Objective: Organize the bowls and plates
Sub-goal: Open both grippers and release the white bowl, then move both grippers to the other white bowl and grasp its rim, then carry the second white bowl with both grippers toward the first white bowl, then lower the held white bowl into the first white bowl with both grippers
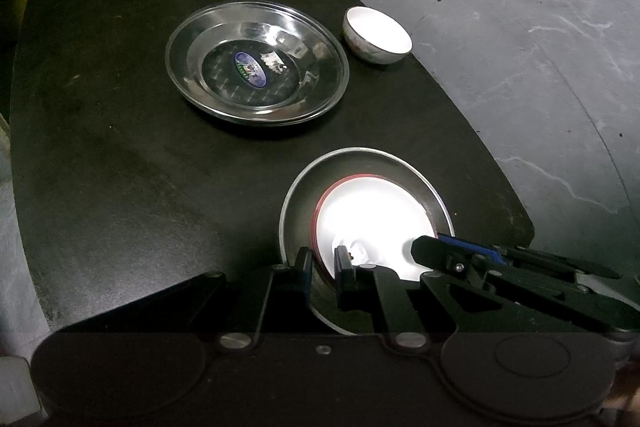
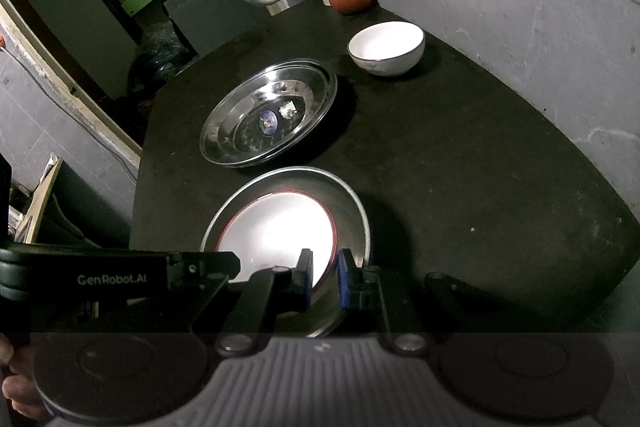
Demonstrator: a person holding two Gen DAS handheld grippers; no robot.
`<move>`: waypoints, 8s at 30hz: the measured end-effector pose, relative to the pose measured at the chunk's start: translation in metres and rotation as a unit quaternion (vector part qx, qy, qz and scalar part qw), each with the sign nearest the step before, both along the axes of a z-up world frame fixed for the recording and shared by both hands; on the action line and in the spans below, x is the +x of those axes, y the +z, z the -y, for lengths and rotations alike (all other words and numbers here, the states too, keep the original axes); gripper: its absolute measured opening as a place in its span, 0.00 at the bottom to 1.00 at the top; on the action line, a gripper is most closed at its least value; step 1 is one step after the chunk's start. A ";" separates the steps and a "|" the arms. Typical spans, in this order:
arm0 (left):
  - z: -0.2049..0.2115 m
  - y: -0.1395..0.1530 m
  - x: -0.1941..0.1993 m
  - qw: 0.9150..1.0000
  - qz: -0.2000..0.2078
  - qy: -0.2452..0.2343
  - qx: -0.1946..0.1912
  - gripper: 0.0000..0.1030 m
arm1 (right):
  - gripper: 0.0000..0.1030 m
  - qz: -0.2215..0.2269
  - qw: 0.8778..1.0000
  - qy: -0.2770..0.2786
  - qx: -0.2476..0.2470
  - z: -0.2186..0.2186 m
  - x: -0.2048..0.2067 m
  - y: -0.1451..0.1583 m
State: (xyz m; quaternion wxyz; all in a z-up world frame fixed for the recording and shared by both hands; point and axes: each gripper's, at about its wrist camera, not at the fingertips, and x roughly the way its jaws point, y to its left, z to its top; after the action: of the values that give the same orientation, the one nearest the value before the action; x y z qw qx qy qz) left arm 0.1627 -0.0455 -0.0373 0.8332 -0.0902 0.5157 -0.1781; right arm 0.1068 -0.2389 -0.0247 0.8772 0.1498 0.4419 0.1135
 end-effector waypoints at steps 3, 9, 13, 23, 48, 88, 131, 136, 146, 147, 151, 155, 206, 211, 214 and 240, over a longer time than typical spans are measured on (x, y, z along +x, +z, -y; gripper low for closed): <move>0.000 -0.001 0.001 1.000 0.000 0.001 0.000 0.11 | 0.15 -0.001 1.000 -0.001 0.001 0.001 0.000 -0.002; -0.001 -0.002 0.001 1.000 -0.001 0.002 0.000 0.13 | 0.15 -0.001 1.000 -0.001 0.004 0.002 0.001 -0.002; -0.001 -0.002 0.002 1.000 -0.004 0.003 0.001 0.13 | 0.16 -0.001 1.000 -0.001 0.005 0.002 0.001 -0.003; -0.003 0.004 0.003 1.000 0.001 0.008 0.004 0.21 | 0.17 0.007 1.000 -0.003 0.000 0.003 0.001 0.002; 0.000 0.040 0.001 0.968 0.146 0.066 0.192 0.94 | 1.00 0.047 0.995 -0.084 -0.003 0.043 -0.008 0.017; 0.076 0.008 0.247 0.980 0.141 -0.093 0.105 0.98 | 0.97 0.062 0.967 -0.246 0.006 0.064 0.142 -0.022; 0.082 -0.003 0.241 0.987 0.085 -0.135 0.017 0.05 | 0.15 0.038 0.976 -0.216 0.002 0.047 0.191 -0.023; 0.077 0.011 0.217 0.988 0.095 -0.118 0.003 0.05 | 0.15 0.047 0.977 -0.207 0.001 0.047 0.175 -0.008; 0.048 0.032 0.149 0.994 0.076 -0.070 -0.032 0.06 | 0.15 0.053 0.987 -0.153 0.001 0.040 0.126 0.029; 0.044 0.035 0.139 0.995 0.073 -0.065 -0.033 0.06 | 0.15 0.052 0.988 -0.147 0.003 0.038 0.120 0.033; 0.030 0.040 0.106 0.997 0.059 -0.040 -0.038 0.06 | 0.15 0.048 0.992 -0.120 0.008 0.029 0.092 0.044; 0.020 0.043 0.074 0.997 0.054 -0.029 -0.036 0.06 | 0.15 0.041 0.994 -0.104 0.013 0.021 0.064 0.050; -0.009 0.003 0.008 0.999 -0.017 0.020 -0.018 0.07 | 0.18 -0.039 0.999 0.000 -0.006 -0.011 0.010 0.020; -0.009 0.000 0.009 0.999 -0.021 0.021 -0.017 0.07 | 0.18 -0.040 0.999 0.000 -0.007 -0.011 0.011 0.019; -0.008 -0.001 0.010 0.999 -0.024 0.022 -0.015 0.07 | 0.18 -0.039 0.999 0.001 -0.011 -0.012 0.011 0.018; -0.013 0.000 0.003 0.999 -0.012 0.028 -0.017 0.14 | 0.29 -0.033 0.999 -0.002 -0.017 -0.013 0.009 0.016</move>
State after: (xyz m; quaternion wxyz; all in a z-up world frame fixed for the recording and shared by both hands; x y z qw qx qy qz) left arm 0.1657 -0.0326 -0.0370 0.8299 -0.1203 0.5200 -0.1624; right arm 0.1157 -0.2258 -0.0084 0.8649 0.1400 0.4718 0.0990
